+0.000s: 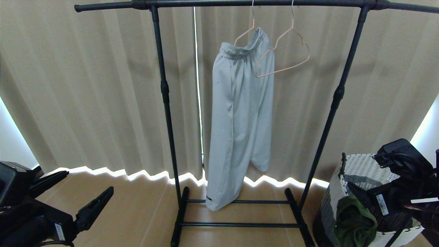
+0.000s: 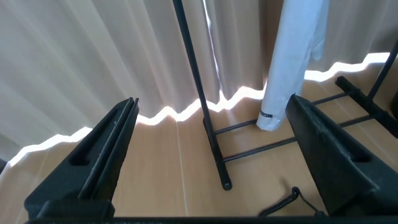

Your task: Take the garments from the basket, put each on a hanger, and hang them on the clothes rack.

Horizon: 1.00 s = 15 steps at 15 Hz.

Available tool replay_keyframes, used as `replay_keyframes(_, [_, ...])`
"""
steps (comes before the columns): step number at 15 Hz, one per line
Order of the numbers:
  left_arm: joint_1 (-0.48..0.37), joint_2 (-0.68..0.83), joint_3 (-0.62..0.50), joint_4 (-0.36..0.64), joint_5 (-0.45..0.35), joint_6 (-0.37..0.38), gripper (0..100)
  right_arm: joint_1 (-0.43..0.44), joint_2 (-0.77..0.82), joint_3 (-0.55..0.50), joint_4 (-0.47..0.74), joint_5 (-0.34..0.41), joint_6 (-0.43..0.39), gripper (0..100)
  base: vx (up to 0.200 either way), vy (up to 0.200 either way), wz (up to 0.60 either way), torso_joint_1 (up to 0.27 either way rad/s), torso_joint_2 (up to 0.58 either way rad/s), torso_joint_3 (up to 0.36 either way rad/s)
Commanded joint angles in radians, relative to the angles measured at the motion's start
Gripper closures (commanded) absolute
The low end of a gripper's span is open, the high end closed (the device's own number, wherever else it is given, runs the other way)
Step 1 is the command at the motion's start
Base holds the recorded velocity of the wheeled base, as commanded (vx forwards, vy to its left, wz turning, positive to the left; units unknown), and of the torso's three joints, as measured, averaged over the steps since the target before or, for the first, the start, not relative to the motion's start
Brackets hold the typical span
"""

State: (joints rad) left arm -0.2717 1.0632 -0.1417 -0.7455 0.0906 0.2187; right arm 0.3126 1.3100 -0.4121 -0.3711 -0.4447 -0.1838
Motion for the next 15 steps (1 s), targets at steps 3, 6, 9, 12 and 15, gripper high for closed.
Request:
replay_keyframes(3, [0.0,0.006,-0.002,0.0,0.0,0.001,0,-0.001,0.0,0.001,0.0,0.0,-0.006,0,0.0,0.0,0.0,0.0,0.0,0.0])
replay_keyframes(6, [0.0,0.008,0.001,0.002,0.0,0.002,0,-0.001,-0.002,0.003,0.0,0.0,-0.006,0,0.0,-0.2,0.0,-0.004,0.0,0.005])
replay_keyframes(9, [-0.001,0.006,0.002,0.0,0.0,0.002,0,-0.001,0.0,0.003,0.0,0.0,-0.006,0,0.0,-0.2,0.0,0.005,0.0,0.001])
replay_keyframes(12, [-0.001,0.004,0.004,0.0,0.0,0.004,0,-0.001,-0.002,0.004,0.0,0.0,-0.006,0,0.0,-0.2,0.0,0.004,0.01,0.001])
replay_keyframes(15, [-0.001,0.001,0.005,0.0,0.0,0.004,0,-0.004,-0.003,0.004,0.0,-0.002,-0.006,0,0.0,-0.2,0.0,-0.002,0.0,0.005])
